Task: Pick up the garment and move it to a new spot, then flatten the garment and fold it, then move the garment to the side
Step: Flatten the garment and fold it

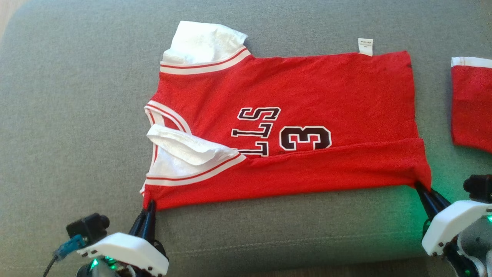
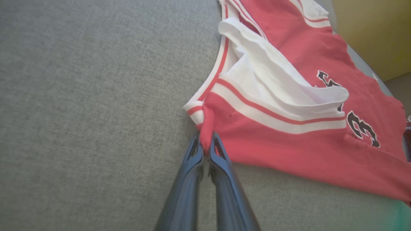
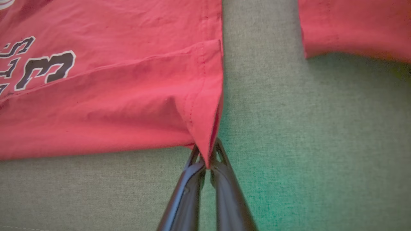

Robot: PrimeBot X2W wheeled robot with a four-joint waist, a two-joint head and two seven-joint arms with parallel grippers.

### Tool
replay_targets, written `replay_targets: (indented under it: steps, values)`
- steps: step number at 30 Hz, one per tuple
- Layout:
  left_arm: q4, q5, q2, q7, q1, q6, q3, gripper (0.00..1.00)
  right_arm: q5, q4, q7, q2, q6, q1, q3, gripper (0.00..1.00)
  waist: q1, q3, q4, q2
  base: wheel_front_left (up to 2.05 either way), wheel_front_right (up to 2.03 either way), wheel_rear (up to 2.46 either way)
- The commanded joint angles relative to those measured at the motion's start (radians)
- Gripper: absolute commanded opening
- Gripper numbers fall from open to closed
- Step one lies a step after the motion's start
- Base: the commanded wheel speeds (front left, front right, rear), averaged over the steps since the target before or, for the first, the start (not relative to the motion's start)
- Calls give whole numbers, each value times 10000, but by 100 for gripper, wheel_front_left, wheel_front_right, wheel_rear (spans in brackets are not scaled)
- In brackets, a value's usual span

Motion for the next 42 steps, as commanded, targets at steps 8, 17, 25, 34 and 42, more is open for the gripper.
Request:
replay_targets:
  steps: [8, 17, 25, 34, 42]
  values:
    - [-578, 146, 559, 190, 0, 503, 434, 100, -502, -1374, -72, 49, -6, 330, -455, 100, 0, -129, -154, 0, 0, 0, 0]
    - [-1857, 817, 1726, 616, -1751, 848, 1070, 100, -1320, -2864, -886, 650, -6, 4, -453, 100, 0, 211, -431, 0, 0, 0, 0]
    - [-998, 1294, 2719, 2581, -6190, -285, 596, 100, -1610, -2749, -1165, 829, -6, -819, 435, 100, 0, 1162, -836, 0, 0, 0, 0]
    - [1994, 1110, 2788, 5536, -10585, -1745, -369, 100, -1560, -2393, -1494, 870, -6, -1680, 1183, 100, 0, 2386, -1689, 0, 0, 0, 0]
    - [4516, 1773, 3014, 6358, -12166, -2259, -1043, 100, -1363, -1879, -1875, 944, -6, -1985, 1594, 100, 0, 2812, -2452, 0, 0, 0, 0]
